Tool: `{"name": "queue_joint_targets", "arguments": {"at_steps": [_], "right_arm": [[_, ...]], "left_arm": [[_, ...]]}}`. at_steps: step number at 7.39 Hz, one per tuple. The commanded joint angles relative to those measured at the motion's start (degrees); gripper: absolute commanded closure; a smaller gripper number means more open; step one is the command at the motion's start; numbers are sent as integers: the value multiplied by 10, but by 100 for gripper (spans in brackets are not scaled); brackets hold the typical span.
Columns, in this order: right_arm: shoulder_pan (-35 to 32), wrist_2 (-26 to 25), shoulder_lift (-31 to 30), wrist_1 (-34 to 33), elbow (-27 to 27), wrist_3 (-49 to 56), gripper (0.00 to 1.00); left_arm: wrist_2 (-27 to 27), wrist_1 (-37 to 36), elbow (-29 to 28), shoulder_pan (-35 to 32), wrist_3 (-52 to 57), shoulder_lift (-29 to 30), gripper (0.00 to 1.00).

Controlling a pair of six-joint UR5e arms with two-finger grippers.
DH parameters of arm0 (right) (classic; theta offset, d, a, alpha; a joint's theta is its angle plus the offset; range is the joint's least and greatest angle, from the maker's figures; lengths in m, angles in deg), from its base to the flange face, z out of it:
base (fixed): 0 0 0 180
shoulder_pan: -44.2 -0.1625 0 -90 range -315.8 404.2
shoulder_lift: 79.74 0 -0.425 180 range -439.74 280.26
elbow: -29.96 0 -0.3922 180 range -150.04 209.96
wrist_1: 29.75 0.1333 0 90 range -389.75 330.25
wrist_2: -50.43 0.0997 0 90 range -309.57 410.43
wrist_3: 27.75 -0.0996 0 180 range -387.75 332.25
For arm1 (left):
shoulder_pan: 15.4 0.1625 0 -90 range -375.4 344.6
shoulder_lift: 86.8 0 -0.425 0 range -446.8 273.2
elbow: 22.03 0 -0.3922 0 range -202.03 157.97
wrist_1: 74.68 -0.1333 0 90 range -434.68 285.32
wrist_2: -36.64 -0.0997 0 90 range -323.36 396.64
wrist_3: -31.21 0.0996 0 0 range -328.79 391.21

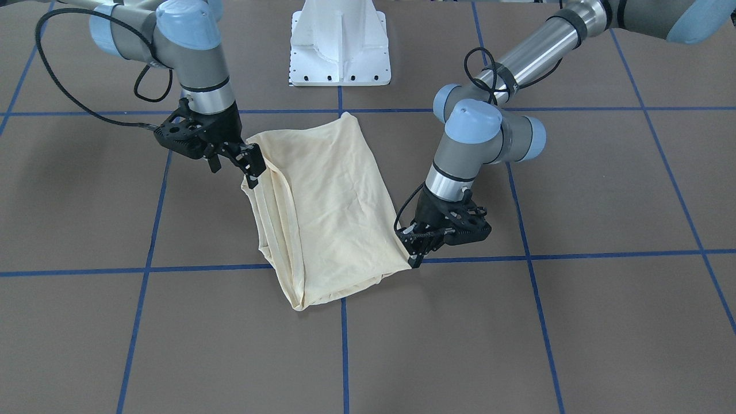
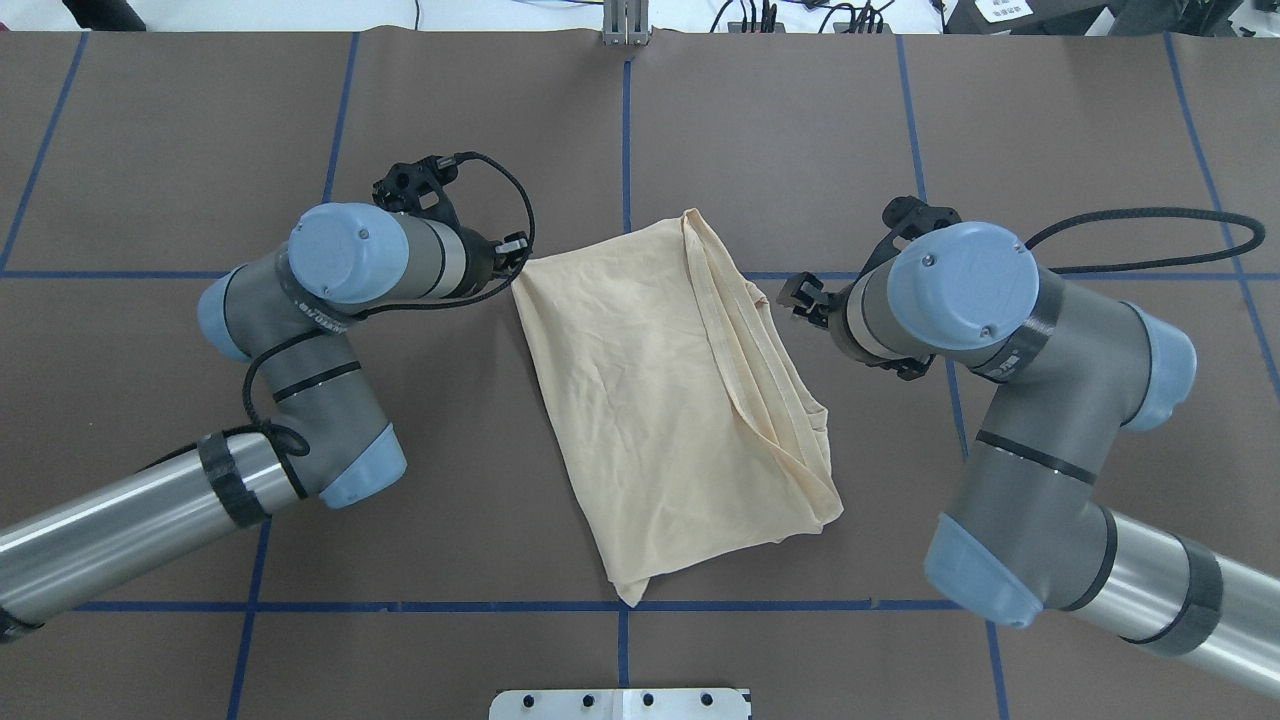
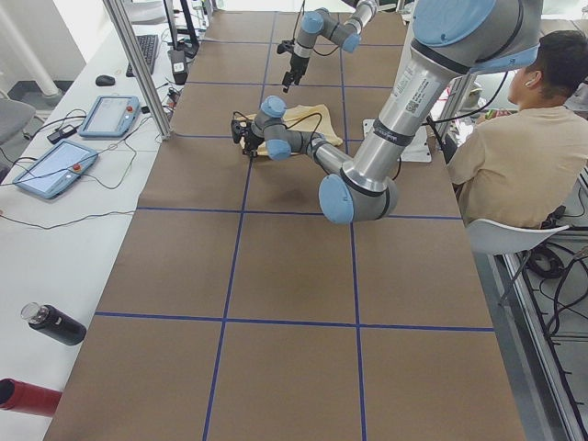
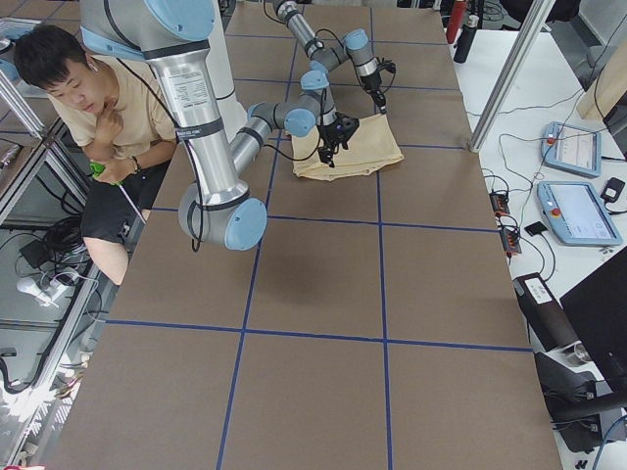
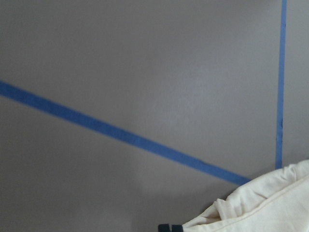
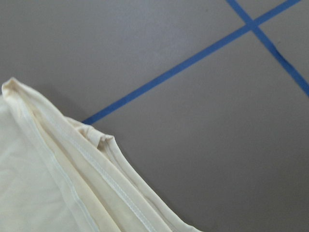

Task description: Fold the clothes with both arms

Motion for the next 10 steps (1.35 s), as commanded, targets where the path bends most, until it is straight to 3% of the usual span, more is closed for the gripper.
{"name": "queue_joint_targets", "arguments": {"at_steps": [1, 2, 3, 5, 6, 8, 10], "right_arm": [[55, -44, 21, 11, -4, -71, 0], [73, -45, 21, 26, -3, -89, 0], [88, -46, 16, 27, -2, -104, 0], [98, -49, 14, 27, 18, -143, 0], [99, -49, 15, 28, 29, -195, 0], [100, -49, 17, 40, 63, -200, 2], [98, -49, 20, 63, 73, -205, 29]], "left_arm": [[2, 37, -84, -34, 32, 50, 59], [18, 37, -84, -48, 50, 55, 46], [33, 36, -84, -57, 63, 55, 42], [89, 30, -36, -69, 63, 32, 42], [92, 30, -14, -69, 61, 13, 42], [91, 30, -12, -69, 59, 11, 41], [90, 31, -12, -69, 58, 8, 41]]}}
